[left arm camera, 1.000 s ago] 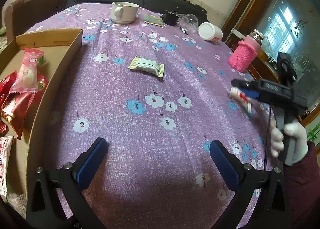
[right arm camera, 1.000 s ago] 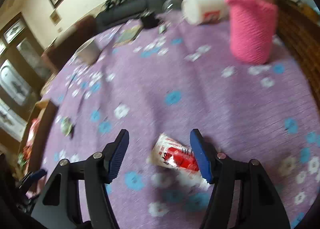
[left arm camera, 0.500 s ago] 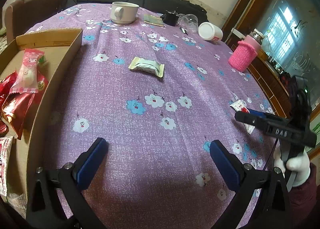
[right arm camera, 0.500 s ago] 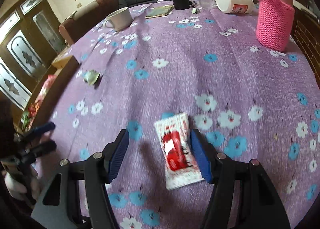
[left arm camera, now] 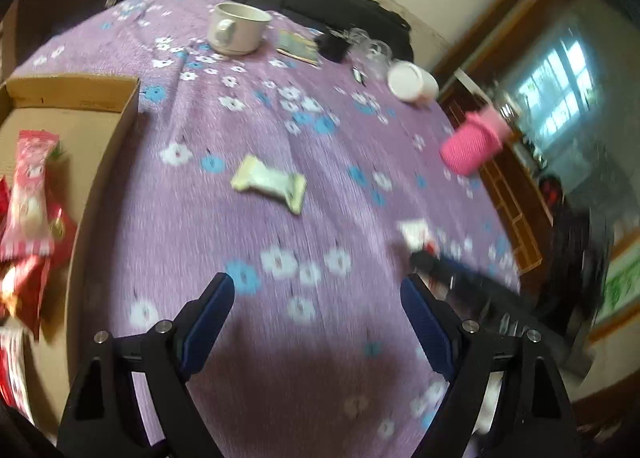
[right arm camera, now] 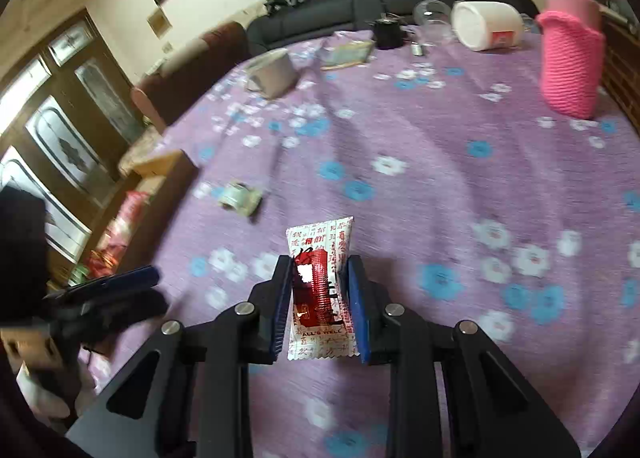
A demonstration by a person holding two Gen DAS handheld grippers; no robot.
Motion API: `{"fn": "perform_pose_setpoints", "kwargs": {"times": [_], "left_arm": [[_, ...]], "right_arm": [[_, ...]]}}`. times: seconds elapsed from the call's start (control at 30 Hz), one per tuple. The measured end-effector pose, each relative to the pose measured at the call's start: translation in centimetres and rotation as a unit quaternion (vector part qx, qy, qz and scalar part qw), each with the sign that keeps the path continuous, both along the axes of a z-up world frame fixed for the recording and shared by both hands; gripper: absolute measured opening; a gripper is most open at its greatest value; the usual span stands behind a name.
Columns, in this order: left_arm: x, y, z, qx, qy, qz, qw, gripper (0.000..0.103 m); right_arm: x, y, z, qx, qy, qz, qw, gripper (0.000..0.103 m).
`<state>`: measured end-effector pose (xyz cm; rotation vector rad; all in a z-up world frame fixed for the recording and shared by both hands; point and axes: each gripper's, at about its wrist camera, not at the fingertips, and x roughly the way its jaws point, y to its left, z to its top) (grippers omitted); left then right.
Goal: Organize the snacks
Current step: 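Grasp the cream wafer packet with the left gripper while the right gripper holds the white-red packet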
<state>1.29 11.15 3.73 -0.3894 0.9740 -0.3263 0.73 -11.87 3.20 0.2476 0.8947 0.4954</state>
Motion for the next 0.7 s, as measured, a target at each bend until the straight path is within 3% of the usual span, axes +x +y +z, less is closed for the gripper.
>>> {"fn": "perform_pose_setpoints", "kwargs": {"times": [0.13,0.3,0.5,0.6,0.63,0.67,0.7], "left_arm": [[3.4,0.0,0.3,0.036,-0.006,0.011,0.9993,0.082],[9.2,-1.4,-1.0,0.074,0.015,-0.02,0.9969,0.078],[12.3,-1.4,-2.9,0.06,0.039,-0.034,0.9968,0.075],[11.1,-3.1,-2.8,0.104,0.042,-0.088,0.9898,0.062],[10.4,-3.7,-2.8,0.099,0.052,-0.116,0.9869,0.046],[9.6,-4.0,-2.8,0.092,0.061,-0.136,0.9846,0.039],[8.7,-4.3,-2.9,0.089,0.068,-0.152,0.982,0.039]], "right_arm": [[-0.2,-0.4,-1.1,0.029,0.012,-0.006,0.999,0.029],[0.4,-1.6,-1.8,0.044,0.026,-0.018,0.999,0.03],[0.8,-2.6,-1.9,0.084,0.038,-0.016,0.996,0.032],[1.0,-2.8,-2.2,0.083,0.048,-0.023,0.995,0.032],[1.1,-2.8,-2.3,0.085,0.052,-0.024,0.995,0.032],[1.1,-2.9,-2.5,0.089,0.057,-0.024,0.994,0.032],[1.1,-2.9,-2.6,0.091,0.061,-0.024,0.994,0.032]]}}
